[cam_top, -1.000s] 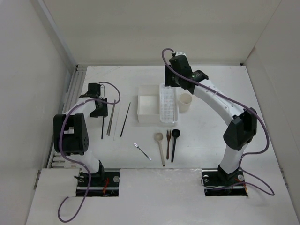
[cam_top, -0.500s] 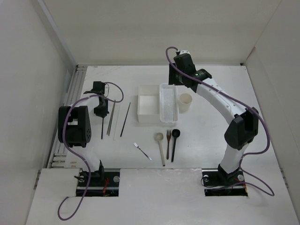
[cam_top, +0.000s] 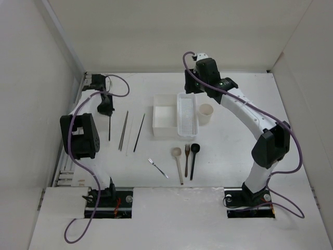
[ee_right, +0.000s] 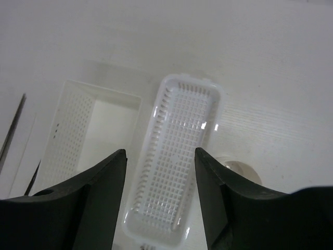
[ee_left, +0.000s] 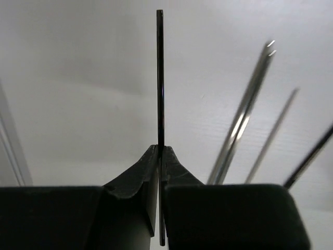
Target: Sort the eating utensils into containers
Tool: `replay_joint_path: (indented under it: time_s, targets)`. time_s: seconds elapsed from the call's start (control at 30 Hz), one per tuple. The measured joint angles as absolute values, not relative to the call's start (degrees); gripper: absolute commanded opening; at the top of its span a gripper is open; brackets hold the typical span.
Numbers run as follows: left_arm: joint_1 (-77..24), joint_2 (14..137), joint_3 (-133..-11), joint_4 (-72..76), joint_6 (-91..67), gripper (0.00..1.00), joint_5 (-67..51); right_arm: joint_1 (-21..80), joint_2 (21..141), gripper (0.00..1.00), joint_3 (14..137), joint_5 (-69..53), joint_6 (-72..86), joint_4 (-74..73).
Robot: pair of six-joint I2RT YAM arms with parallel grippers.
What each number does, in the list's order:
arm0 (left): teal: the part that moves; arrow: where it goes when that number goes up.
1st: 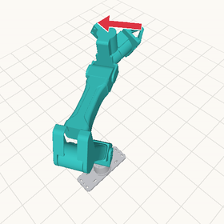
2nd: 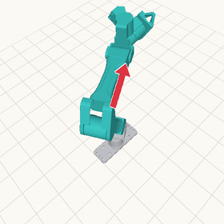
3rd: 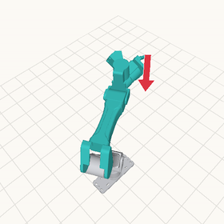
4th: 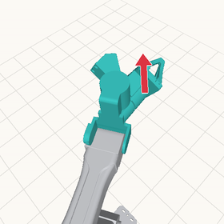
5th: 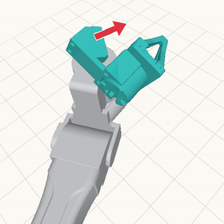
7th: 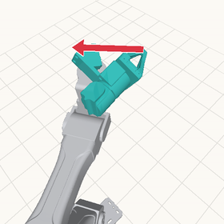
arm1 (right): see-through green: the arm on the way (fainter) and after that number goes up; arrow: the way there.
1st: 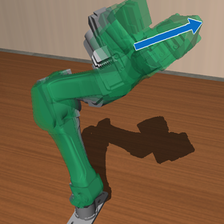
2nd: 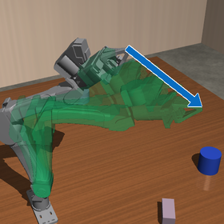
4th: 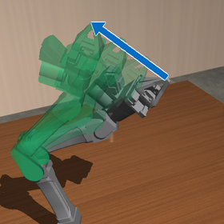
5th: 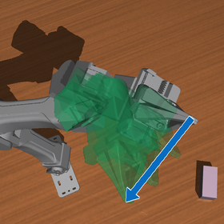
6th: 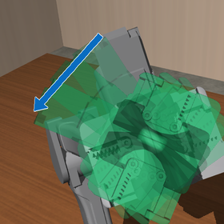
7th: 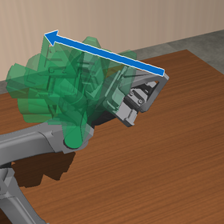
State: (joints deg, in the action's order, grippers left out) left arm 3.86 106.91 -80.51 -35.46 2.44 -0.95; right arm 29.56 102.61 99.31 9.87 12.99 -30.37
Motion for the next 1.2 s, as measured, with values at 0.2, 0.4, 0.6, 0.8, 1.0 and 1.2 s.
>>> replay_joint_path:
  time_s: [0.2,0.4,0.6,0.8,1.0,1.2]
  targets:
    - [3.79,103.55,-94.0,-37.69,1.61,0.0,-6.24,31.35,97.67,0.75,94.17,-4.62,8.62,-22.72]
    - [1.63,97.65,-100.57,-37.04,-2.68,0.0,-10.07,36.91,102.96,0.77,101.84,-18.02,6.92,-16.82]
    - [-4.45,93.84,-103.83,-34.3,-8.56,0.0,-12.56,39.53,113.21,0.7,112.29,-30.65,13.82,-5.72]
    - [-7.94,93.8,-106.67,-32.51,-13.23,0.0,-12.56,39.05,119.5,0.63,115.02,-33.23,21.89,-1.28]
    - [-10.09,93.8,-106.67,-32.38,-16.1,0.0,-11.4,39.09,120.62,0.63,114.59,-31.46,25.54,-0.8]
    - [-12.43,93.8,-106.67,-32.4,-16.93,0.0,-10.46,39.09,120.62,0.41,114.59,-31.07,27.31,-0.25]
